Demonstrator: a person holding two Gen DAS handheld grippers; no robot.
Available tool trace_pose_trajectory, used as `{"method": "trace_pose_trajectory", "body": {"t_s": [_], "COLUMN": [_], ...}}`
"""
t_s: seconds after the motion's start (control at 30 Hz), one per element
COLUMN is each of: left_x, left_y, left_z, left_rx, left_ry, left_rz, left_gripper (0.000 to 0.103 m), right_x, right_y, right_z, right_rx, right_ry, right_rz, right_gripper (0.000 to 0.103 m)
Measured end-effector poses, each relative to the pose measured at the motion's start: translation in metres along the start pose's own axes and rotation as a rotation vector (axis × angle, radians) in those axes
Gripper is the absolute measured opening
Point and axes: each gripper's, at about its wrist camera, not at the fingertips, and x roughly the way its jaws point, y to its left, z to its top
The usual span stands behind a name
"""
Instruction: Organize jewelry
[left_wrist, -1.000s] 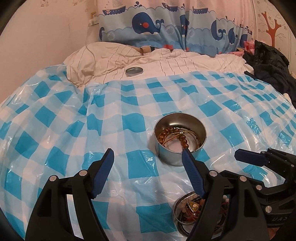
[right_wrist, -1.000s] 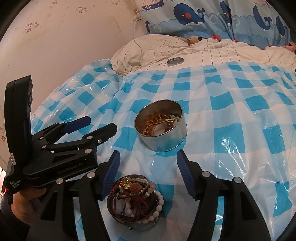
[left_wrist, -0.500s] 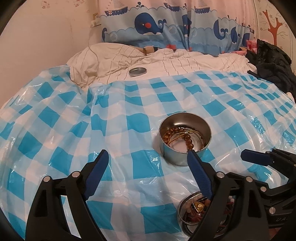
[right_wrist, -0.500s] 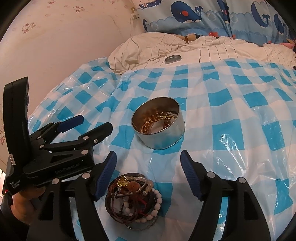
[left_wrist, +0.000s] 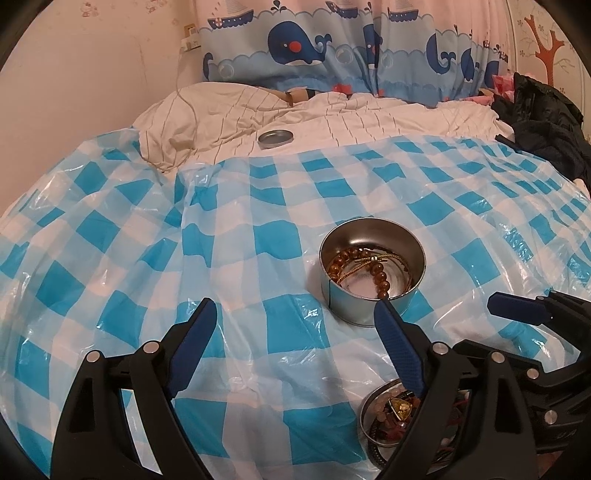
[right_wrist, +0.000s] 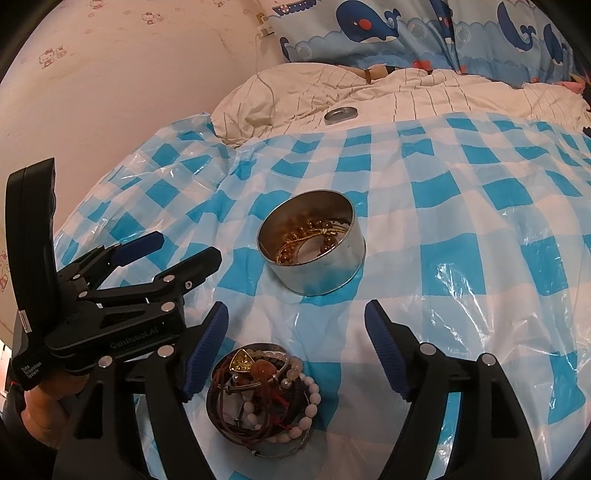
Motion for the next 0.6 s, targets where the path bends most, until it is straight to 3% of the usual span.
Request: {"method": "trace_pose_trajectory", "body": {"t_s": [0.6], "left_x": [0.0021], "left_y": [-0.0006], "left_z": [-0.0020], "left_rx": [0.004], "left_ry": [0.009], "left_rz": [-0.001], "left_gripper": [0.083], "right_x": [0.0011], "right_y": [0.0001], "right_z": [-0.0002], "right_rx": [0.006], "right_ry": [0.010], "right_rz": [0.000], "right_gripper": [0.077]}}
